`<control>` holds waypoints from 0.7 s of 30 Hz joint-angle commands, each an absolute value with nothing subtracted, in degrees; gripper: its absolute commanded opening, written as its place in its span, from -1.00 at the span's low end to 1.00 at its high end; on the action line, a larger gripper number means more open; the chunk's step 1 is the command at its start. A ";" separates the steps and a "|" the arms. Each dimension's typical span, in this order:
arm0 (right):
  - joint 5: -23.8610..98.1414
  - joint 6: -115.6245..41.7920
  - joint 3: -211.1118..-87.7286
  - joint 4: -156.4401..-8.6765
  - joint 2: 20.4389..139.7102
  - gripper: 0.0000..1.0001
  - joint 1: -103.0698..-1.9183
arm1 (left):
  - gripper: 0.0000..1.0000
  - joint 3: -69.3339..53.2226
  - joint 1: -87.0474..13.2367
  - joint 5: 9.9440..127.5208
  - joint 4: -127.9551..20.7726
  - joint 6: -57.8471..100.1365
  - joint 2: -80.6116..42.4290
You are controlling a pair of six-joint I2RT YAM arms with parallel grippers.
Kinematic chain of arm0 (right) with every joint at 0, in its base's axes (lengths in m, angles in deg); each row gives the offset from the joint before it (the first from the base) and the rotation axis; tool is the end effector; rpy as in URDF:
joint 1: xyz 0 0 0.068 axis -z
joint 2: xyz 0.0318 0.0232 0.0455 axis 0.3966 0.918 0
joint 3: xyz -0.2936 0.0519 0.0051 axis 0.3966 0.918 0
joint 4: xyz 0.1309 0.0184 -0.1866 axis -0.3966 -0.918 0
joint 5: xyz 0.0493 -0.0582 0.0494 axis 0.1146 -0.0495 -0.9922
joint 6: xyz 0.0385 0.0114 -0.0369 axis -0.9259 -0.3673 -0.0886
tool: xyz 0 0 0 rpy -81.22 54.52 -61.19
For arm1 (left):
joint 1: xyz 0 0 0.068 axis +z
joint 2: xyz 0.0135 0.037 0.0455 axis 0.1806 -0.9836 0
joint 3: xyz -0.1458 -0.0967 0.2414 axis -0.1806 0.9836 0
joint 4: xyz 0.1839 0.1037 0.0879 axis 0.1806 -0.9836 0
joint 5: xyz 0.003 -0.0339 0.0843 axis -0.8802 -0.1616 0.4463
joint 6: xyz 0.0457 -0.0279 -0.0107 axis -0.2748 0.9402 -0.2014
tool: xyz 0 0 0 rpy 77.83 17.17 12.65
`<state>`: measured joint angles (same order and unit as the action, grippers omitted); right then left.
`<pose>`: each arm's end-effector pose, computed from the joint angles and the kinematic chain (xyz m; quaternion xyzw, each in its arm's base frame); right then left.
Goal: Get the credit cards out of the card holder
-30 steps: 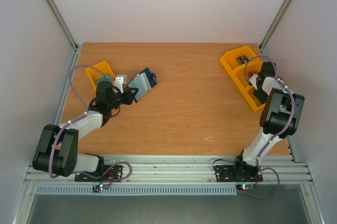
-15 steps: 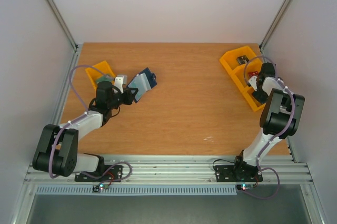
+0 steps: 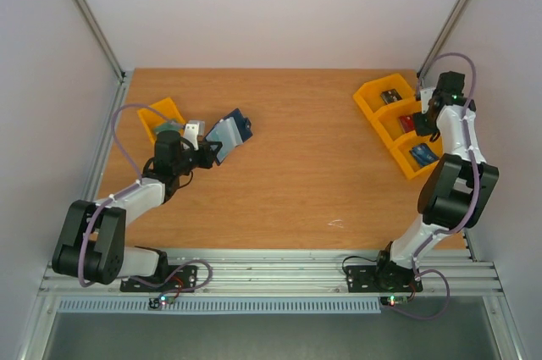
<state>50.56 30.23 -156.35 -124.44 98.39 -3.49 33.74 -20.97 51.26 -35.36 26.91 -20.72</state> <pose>0.3202 -0.1196 0.3016 -0.3205 0.9084 -0.2074 0.1708 0.2314 -0.0593 0.2374 0.0683 0.8337 -0.3076 0.4534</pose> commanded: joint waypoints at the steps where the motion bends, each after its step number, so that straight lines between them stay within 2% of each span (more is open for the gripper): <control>1: 50.67 11.06 -164.21 -135.62 102.22 -0.52 -1.75 | -0.99 32.38 -20.78 50.70 -32.50 24.93 -18.60; 5: 51.01 0.06 -171.46 -145.68 107.58 -0.71 -0.91 | -1.00 32.26 -20.78 49.85 -33.05 24.56 -18.15; 11: 47.92 -11.88 -174.81 -152.59 112.87 -0.95 -0.70 | -1.00 31.77 -20.78 49.39 -33.80 23.91 -17.96; 21: 45.77 -18.09 -175.56 -152.78 120.06 -0.97 -0.70 | -1.00 31.81 -20.79 49.09 -34.34 23.13 -18.13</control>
<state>47.24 -13.39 -173.27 -151.68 117.47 -0.87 33.72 -20.97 50.14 -36.45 25.23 -19.63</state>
